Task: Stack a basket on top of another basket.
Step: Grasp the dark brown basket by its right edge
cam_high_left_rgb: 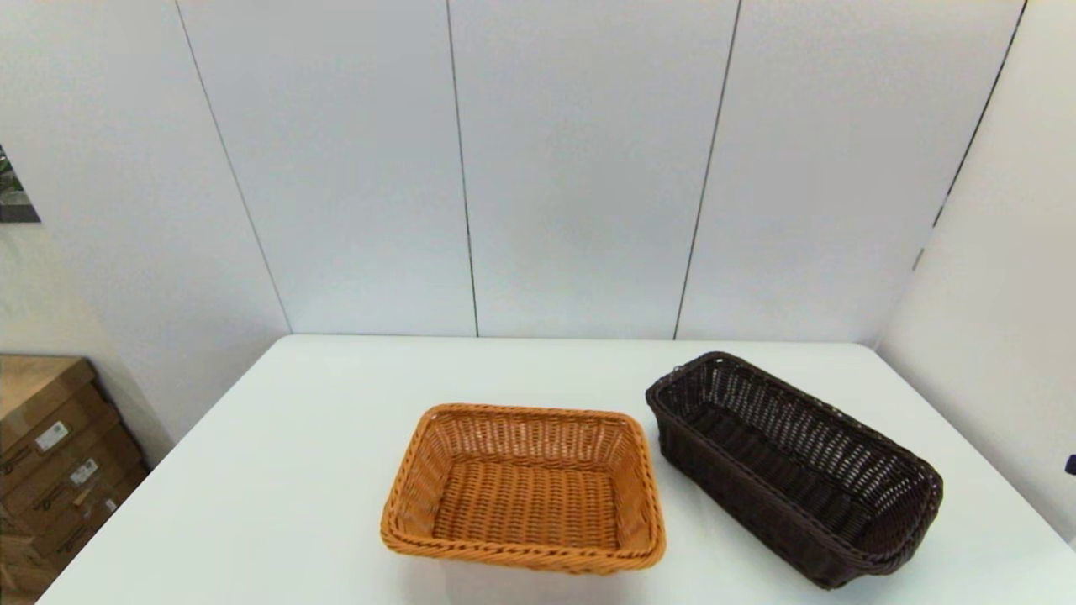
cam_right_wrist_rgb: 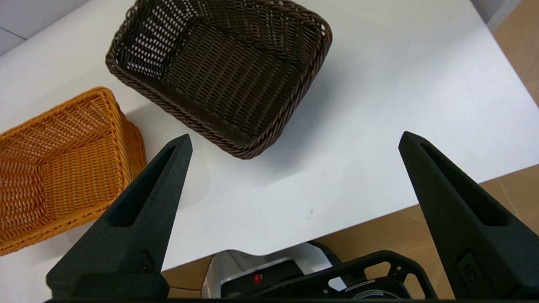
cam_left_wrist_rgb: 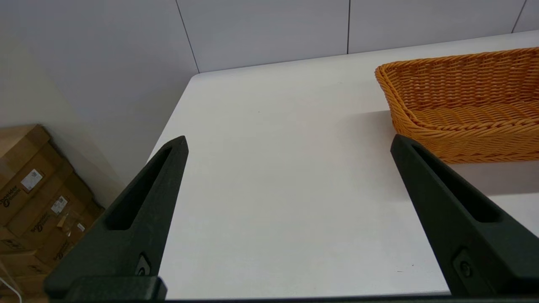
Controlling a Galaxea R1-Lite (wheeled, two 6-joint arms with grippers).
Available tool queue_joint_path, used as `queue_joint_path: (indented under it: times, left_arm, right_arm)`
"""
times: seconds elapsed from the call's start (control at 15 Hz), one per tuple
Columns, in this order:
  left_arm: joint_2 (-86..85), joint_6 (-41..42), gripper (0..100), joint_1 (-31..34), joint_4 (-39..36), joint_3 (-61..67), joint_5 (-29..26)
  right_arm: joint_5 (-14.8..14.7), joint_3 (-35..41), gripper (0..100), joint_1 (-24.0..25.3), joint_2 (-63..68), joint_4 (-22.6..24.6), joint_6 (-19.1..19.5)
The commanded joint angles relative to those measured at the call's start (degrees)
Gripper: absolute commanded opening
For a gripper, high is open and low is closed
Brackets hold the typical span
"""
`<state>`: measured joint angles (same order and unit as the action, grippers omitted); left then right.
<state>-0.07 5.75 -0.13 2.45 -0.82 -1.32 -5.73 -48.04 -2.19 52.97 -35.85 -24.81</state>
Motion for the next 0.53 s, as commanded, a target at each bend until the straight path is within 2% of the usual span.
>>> queue_joint_path:
  times: [0.07, 0.13, 0.27, 0.53]
  left_arm:
    - [0.0, 0.0, 100, 0.0, 0.1, -0.1, 0.0]
    - [0.0, 0.0, 100, 0.0, 0.0, 0.0, 0.0]
    - [0.0, 0.0, 100, 0.0, 0.1, -0.1, 0.0]
    - [0.0, 0.0, 100, 0.0, 0.0, 0.0, 0.0]
  right_arm:
    - [-0.9, 0.1, 100, 0.1, 2.0, 0.3, -0.7]
    - [-1.0, -0.1, 100, 0.1, 2.7, 0.4, -0.9]
    - [-1.2, -0.3, 100, 0.1, 3.5, 2.0, -3.9]
    - [-1.1, -0.3, 100, 0.3, 5.0, 2.0, -8.4]
